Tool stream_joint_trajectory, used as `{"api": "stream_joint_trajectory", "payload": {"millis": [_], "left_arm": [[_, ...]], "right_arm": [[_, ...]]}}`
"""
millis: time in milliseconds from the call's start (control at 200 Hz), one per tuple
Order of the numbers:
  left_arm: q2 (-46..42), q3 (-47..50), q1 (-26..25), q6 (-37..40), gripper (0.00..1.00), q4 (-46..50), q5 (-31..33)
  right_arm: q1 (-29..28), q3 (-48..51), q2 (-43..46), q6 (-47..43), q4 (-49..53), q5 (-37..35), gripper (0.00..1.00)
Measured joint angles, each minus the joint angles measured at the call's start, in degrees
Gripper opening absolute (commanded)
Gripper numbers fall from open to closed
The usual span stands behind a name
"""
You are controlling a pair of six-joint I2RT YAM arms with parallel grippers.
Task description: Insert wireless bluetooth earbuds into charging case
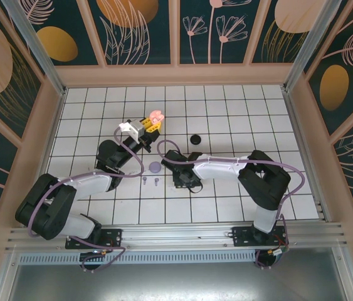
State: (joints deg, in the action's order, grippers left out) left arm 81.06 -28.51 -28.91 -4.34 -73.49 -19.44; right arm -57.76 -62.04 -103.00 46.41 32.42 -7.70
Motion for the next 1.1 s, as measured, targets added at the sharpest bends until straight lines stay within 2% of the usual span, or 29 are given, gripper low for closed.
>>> {"api": "stream_joint_trajectory", "payload": {"millis": [230,530,821,1101], "left_arm": [[0.0,-0.44,0.04,-0.42,0.0,0.09,-1.79],[0.0,-1.46,0.04,-0.22,0.0,0.59,-6.29],[0.0,-2.51,0.04,1.14,0.0,4.07,-10.97],[0.55,-4.33,-0.31,1.16,0.0,6.43,-15.3]], "right_arm": [[1.27,1.77,3.34,0.0,-0.59,-0.48,0.18],[5.77,0.98,16.55,-3.1,-1.16,-3.8,0.17],[12.76,-7.32,27.52,-11.74,-2.82,-4.76,0.18],[13.53,-13.86,29.79,-21.46,-9.92,-3.06,0.18]]}}
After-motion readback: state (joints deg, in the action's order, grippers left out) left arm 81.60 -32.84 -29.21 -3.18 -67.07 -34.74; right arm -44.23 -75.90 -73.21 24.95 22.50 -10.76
